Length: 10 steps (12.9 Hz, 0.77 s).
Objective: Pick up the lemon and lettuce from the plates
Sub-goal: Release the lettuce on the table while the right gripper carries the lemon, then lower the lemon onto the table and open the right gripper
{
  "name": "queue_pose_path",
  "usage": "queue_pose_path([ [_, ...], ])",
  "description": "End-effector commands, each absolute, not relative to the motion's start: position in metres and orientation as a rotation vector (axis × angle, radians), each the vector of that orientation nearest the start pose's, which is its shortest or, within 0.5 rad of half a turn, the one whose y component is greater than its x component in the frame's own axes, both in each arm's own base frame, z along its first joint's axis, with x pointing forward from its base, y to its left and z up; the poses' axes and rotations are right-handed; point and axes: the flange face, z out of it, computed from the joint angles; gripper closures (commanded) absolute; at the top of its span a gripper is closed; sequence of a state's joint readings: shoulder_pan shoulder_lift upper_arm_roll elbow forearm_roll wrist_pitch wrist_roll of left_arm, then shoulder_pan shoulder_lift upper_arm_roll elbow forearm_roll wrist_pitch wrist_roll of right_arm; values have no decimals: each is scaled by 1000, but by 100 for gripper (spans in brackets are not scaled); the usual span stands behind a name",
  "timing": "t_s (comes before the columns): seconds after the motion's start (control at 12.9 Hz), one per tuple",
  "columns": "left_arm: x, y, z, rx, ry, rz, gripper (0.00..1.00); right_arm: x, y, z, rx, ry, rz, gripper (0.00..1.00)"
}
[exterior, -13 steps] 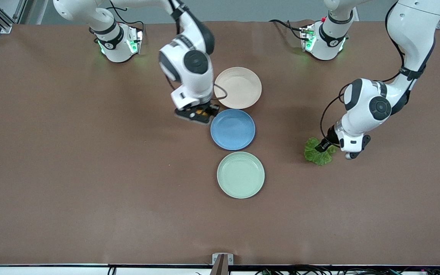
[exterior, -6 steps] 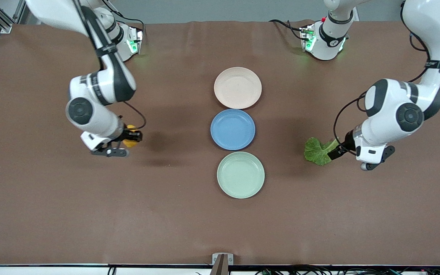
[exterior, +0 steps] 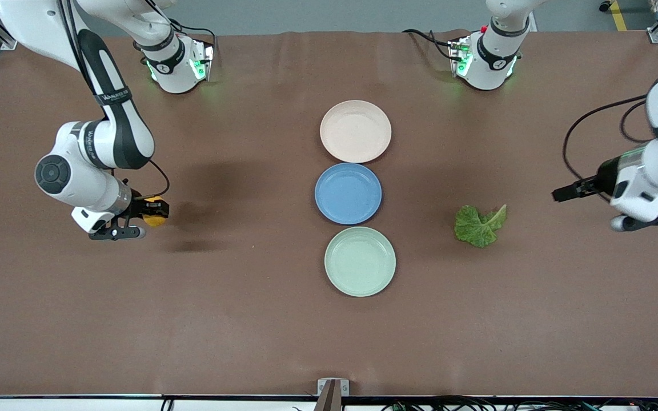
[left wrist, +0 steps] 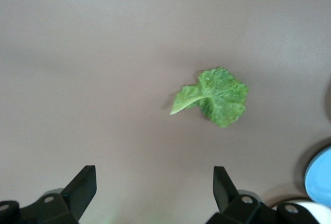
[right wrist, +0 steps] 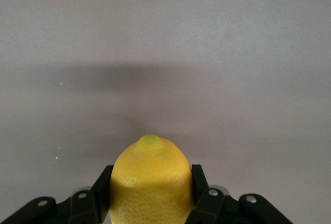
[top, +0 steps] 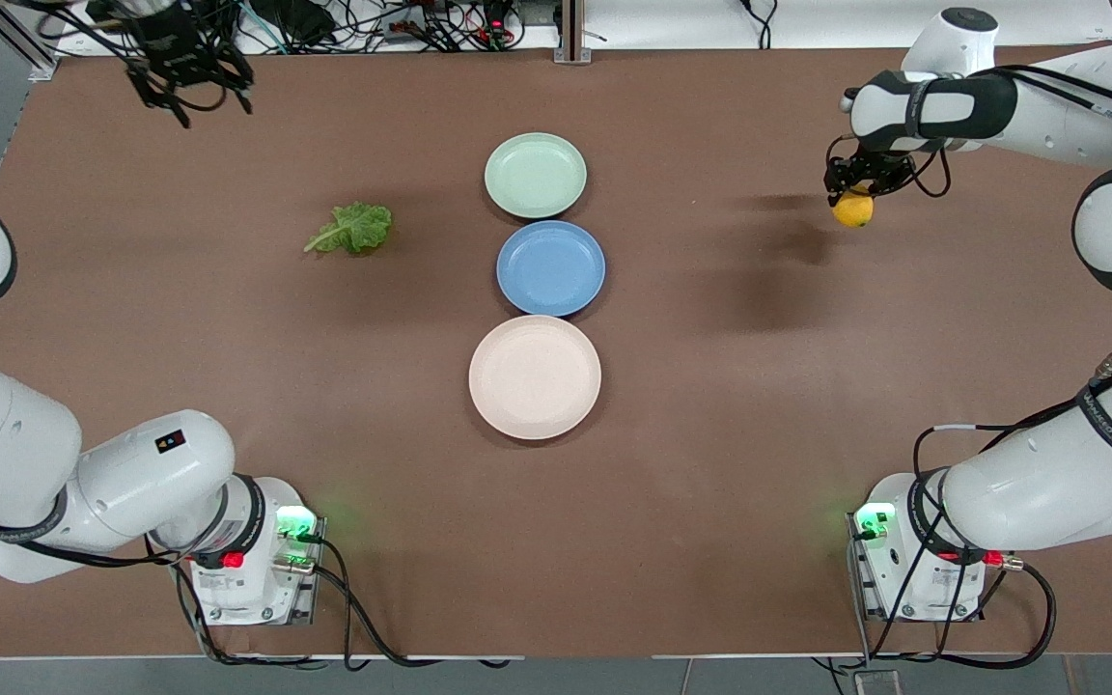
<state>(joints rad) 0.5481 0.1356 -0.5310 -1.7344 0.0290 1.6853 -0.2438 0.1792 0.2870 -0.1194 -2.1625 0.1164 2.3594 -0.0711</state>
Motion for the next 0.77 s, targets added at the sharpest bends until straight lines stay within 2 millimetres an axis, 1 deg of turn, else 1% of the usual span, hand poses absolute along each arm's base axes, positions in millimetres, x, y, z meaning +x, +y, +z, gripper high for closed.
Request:
queue_pose_path([
  [0.0, 551, 37, 534, -3129, -271, 232, 0, 546, 36, 239, -3078, -82, 126, 99],
  [0.15, 541, 37, 559, -3127, -235, 164, 0, 544, 37, 222, -3083, -93, 143, 99],
  [0.23, 539, 39, 565, -3123, -230, 146, 0, 545, 38, 217, -3085, -125, 133, 99],
  [0.46, 548, 44, 594, -3139, -195, 46, 0, 542, 35, 206, -3087, -149, 134, 99],
  [0.54, 554, 48, 600, -3150, -178, 22, 0, 542, 36, 202, -3089, -150, 132, 99],
  [0.7, 557, 47, 621, -3151, -146, -51, 0, 541, 35, 197, -3091, -150, 139, 99],
])
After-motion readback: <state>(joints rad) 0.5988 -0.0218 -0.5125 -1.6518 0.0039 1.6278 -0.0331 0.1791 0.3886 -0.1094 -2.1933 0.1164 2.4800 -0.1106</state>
